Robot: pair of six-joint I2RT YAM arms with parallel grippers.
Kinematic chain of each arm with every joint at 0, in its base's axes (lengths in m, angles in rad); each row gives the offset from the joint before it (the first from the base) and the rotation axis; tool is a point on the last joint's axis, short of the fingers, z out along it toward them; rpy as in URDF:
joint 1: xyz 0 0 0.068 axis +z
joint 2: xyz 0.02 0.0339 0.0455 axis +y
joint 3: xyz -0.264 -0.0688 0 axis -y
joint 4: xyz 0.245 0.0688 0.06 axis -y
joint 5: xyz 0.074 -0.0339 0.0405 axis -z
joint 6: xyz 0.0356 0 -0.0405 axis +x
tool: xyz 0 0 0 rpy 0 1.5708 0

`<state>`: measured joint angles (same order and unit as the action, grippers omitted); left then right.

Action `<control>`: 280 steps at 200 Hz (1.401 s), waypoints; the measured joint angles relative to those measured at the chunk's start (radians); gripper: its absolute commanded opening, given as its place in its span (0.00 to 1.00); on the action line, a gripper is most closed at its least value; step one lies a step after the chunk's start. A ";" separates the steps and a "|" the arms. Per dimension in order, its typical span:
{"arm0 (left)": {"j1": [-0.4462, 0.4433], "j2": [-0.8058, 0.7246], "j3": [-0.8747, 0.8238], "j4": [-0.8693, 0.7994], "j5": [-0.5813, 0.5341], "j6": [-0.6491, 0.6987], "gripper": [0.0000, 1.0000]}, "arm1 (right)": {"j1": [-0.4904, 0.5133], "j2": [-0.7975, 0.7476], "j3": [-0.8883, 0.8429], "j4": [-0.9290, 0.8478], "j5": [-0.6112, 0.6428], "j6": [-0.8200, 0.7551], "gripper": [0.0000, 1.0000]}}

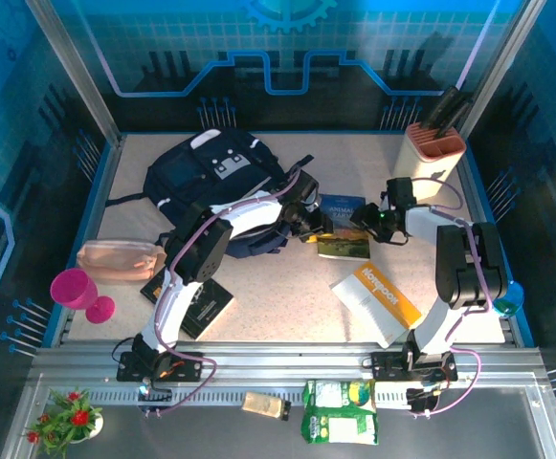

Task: Pack the student bag
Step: Pick up the book at the center of the table.

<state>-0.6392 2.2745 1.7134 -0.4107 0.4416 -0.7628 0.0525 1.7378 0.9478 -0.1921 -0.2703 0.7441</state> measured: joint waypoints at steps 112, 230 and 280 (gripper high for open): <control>0.021 0.000 -0.029 0.128 0.112 -0.134 0.29 | -0.023 0.010 -0.025 0.096 -0.008 0.042 0.53; 0.036 -0.011 -0.109 0.319 0.132 -0.206 0.00 | -0.025 -0.002 -0.035 0.114 -0.087 0.068 0.54; 0.124 -0.187 -0.237 0.333 0.115 -0.196 0.00 | -0.022 -0.079 -0.103 0.248 -0.197 0.164 0.62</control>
<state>-0.5148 2.0880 1.4769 -0.0780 0.5564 -0.9592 0.0307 1.6588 0.8448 0.0563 -0.4671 0.9085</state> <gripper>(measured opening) 0.135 0.590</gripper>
